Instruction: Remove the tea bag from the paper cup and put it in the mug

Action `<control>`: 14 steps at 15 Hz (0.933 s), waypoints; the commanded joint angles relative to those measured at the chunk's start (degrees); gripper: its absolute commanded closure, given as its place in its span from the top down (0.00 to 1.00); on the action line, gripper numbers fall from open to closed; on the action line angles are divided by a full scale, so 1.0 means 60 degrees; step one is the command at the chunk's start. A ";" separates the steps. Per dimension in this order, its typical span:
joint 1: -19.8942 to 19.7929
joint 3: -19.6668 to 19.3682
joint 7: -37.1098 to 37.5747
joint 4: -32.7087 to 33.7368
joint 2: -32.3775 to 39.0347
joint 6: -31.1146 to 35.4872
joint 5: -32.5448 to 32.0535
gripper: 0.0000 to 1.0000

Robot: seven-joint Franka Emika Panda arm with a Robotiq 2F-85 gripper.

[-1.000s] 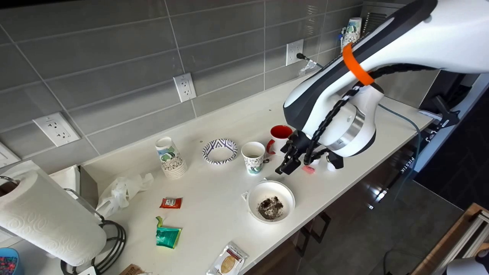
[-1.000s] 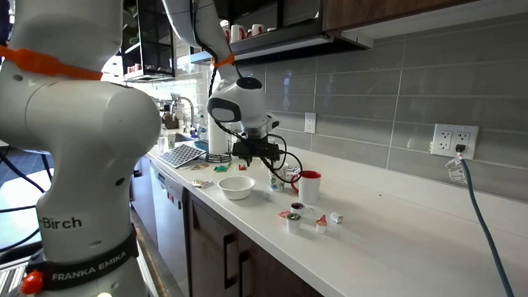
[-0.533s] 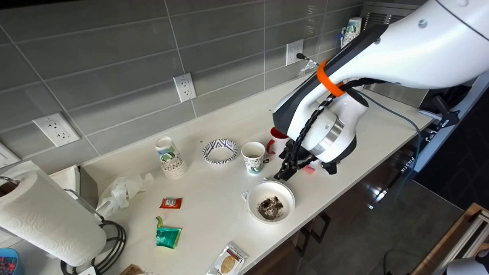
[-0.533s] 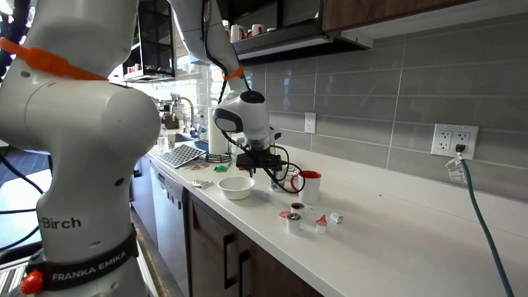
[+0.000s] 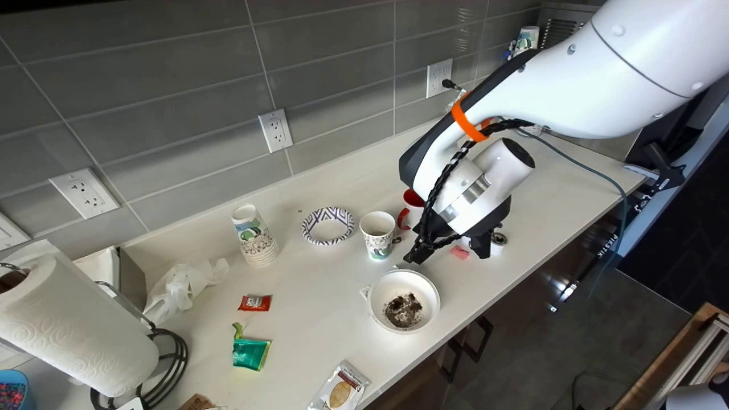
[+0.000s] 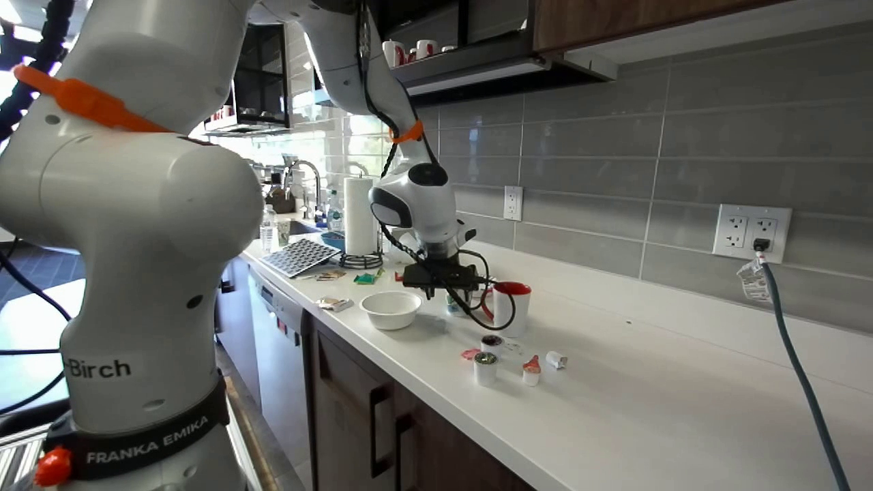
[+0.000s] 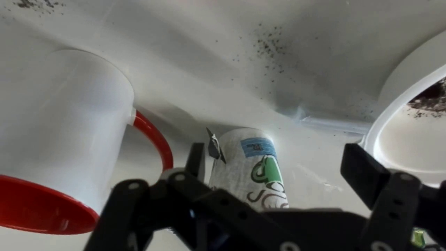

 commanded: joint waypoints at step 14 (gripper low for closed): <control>0.0082 -0.0478 -0.2059 0.2133 0.1928 -0.0282 0.3042 1.00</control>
